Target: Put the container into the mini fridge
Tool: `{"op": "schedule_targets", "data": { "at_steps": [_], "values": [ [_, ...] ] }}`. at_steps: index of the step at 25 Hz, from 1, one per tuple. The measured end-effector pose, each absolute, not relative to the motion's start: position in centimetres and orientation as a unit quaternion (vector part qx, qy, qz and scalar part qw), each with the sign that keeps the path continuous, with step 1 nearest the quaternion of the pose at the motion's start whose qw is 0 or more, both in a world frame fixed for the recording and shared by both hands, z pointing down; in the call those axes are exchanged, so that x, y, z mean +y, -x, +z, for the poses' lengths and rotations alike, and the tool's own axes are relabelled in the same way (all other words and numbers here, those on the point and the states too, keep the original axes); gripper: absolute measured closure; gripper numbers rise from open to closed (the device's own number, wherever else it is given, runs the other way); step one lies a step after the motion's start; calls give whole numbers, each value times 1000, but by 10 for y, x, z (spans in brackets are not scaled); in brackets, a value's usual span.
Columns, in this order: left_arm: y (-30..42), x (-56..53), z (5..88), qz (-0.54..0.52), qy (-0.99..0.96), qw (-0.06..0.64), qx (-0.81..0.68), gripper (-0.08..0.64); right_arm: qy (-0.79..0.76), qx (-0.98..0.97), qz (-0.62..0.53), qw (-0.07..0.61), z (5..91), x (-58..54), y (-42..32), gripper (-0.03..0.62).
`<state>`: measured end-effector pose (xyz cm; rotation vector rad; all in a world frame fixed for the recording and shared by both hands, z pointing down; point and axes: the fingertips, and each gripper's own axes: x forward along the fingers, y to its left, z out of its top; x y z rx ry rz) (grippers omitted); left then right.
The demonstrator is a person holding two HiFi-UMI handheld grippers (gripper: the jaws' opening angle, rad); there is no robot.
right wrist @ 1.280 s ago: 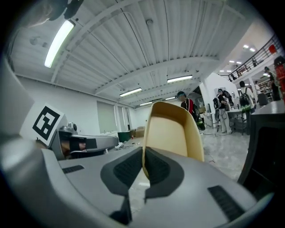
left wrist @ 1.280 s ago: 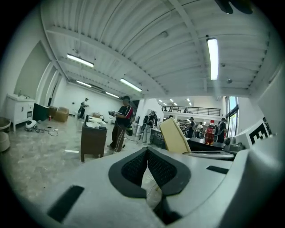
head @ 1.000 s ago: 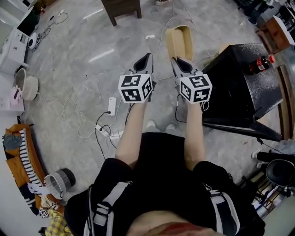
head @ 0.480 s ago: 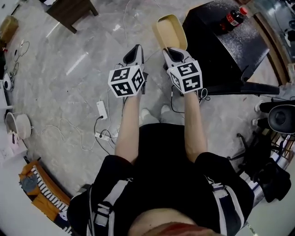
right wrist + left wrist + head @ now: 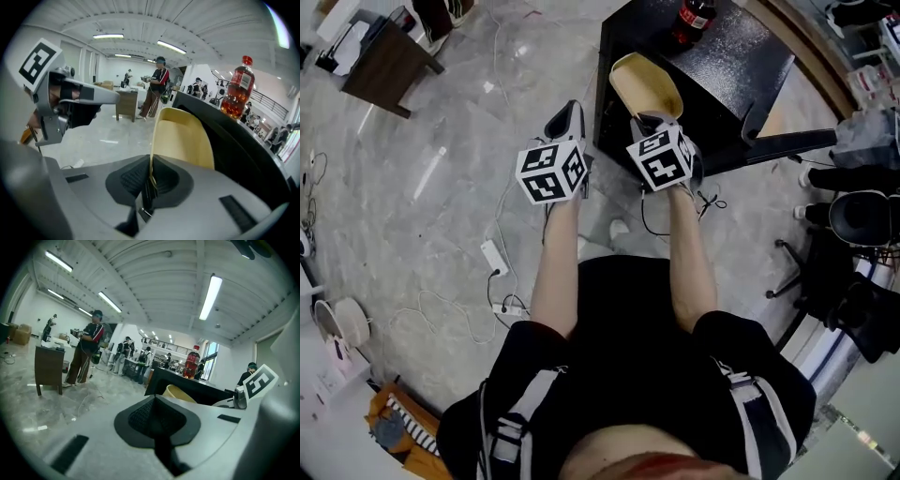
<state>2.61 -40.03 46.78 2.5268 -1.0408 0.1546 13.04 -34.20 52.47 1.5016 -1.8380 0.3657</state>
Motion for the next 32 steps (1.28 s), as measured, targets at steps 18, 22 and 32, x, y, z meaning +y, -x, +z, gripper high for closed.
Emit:
{"op": "schedule_targets", "data": {
  "at_steps": [18, 22, 32],
  "values": [
    [-99, -427, 453, 65, -926, 172, -329, 551, -658, -589, 110, 456, 563, -360, -235, 572],
    [-98, -427, 452, 69, -928, 170, -324, 551, -674, -587, 103, 435, 555, -365, -237, 526],
    [-72, -436, 449, 60, -922, 166, -344, 551, -684, -664, 73, 295, 511, -390, -194, 568]
  ]
}}
